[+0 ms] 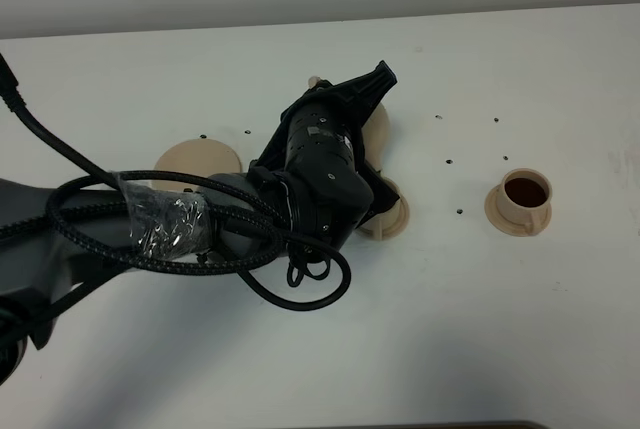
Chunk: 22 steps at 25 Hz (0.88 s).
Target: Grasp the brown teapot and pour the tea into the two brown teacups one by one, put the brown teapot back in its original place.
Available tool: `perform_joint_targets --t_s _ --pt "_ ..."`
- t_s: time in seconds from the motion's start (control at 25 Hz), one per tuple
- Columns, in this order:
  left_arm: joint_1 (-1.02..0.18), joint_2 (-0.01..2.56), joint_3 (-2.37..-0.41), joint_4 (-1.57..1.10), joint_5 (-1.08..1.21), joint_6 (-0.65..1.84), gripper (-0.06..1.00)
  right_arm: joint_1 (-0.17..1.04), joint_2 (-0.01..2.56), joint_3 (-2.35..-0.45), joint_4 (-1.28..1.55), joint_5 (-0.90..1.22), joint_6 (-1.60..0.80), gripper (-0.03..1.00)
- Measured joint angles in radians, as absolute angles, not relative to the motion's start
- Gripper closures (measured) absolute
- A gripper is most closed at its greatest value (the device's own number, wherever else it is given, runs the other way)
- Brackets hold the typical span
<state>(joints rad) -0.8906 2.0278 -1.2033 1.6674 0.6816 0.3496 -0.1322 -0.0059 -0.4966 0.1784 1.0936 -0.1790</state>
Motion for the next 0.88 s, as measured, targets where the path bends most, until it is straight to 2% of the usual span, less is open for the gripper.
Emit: perform_joint_targets --t_s 0.88 --pt "-0.891 2.028 -1.203 1.669 0.667 0.353 0.82 -0.132 -0.006 -0.497 0.178 1.094 -0.179 0.78"
